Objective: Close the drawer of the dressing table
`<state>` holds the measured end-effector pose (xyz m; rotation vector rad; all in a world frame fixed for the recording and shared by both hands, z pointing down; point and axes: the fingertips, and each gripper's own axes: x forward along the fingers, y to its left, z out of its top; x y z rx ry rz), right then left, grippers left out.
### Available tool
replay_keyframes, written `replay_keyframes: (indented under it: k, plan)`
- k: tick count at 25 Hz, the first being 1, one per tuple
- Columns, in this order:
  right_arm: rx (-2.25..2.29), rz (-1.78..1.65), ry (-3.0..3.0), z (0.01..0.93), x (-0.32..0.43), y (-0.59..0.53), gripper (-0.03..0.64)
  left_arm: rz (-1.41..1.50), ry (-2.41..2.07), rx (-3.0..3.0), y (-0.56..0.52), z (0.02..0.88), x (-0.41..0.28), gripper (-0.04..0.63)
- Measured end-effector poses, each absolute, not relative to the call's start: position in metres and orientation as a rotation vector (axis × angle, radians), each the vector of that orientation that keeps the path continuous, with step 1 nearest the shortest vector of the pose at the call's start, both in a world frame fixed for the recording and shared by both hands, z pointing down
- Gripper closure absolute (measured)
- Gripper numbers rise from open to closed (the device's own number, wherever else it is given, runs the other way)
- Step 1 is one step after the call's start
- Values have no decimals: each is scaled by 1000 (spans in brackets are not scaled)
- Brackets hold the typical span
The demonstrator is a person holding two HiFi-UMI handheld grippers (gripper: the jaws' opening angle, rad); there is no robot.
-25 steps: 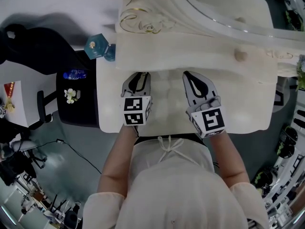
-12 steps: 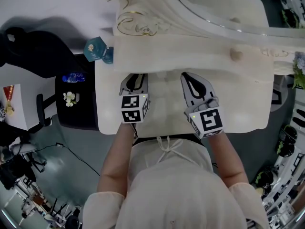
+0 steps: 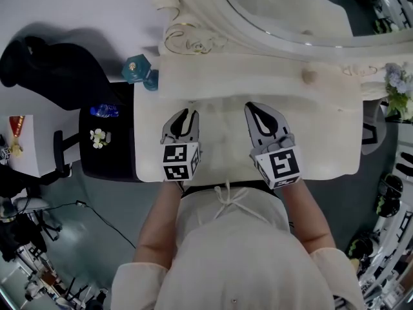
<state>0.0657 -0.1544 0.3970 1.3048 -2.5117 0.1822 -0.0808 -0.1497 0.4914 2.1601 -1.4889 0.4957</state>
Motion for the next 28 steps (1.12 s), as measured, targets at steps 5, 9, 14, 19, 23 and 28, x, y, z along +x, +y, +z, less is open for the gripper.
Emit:
replay_keyframes:
  k: [5,9,14,19,23,28]
  plan:
    - [1326,119,-2542,374,66,-145,609,415,-1525,2302,-145,432,-78,530]
    - [1342,126,-2570,357,68,-133,609,348,-1518,2432,-136,381,-77,560]
    - [1302,144,-2676,334,67,-119,610,259,-1477,2571,-126,329,-73,574]
    - [1321,90,-2728,313,75,-110,611,179,-1390,2708,-108,287,-59,574]
    - [1323,32,-2745,300,79,-103,611,126,-1359,2758,-97,268,-53,574]
    - [1325,2,-2735,296,83,-99,612,86,-1384,2772,-96,256,-56,574]
